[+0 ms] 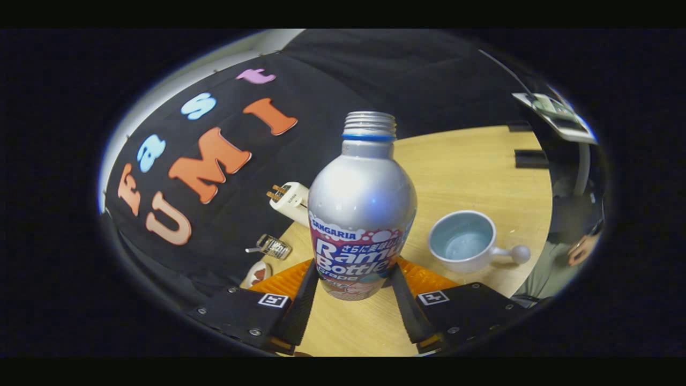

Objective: Take the bottle from table, then pour the juice into the cup, finally place the bottle on the coaster

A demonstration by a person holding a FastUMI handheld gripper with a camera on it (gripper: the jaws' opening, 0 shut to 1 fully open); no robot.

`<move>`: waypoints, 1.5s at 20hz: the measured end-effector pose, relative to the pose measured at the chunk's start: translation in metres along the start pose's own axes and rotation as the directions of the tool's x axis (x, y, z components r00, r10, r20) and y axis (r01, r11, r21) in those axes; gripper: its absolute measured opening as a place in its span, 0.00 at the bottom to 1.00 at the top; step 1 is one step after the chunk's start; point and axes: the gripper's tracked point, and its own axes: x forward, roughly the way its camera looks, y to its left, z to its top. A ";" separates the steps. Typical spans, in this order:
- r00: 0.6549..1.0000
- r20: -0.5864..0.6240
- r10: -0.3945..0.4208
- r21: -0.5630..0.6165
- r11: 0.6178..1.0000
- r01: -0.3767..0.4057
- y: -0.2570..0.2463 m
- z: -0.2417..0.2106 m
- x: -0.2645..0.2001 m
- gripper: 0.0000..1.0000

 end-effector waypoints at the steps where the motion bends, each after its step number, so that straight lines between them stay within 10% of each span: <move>1: 0.999 0.033 -0.024 -0.086 0.996 0.026 -0.002 0.006 0.000 0.73; 7: 0.989 0.126 -0.074 -0.412 0.904 0.120 0.006 0.013 0.021 0.73; 16: 0.984 0.159 -0.080 -0.600 0.783 0.161 0.016 -0.029 0.068 0.74; 30: 0.990 0.119 -0.076 -0.600 0.789 0.133 0.007 -0.062 0.103 0.78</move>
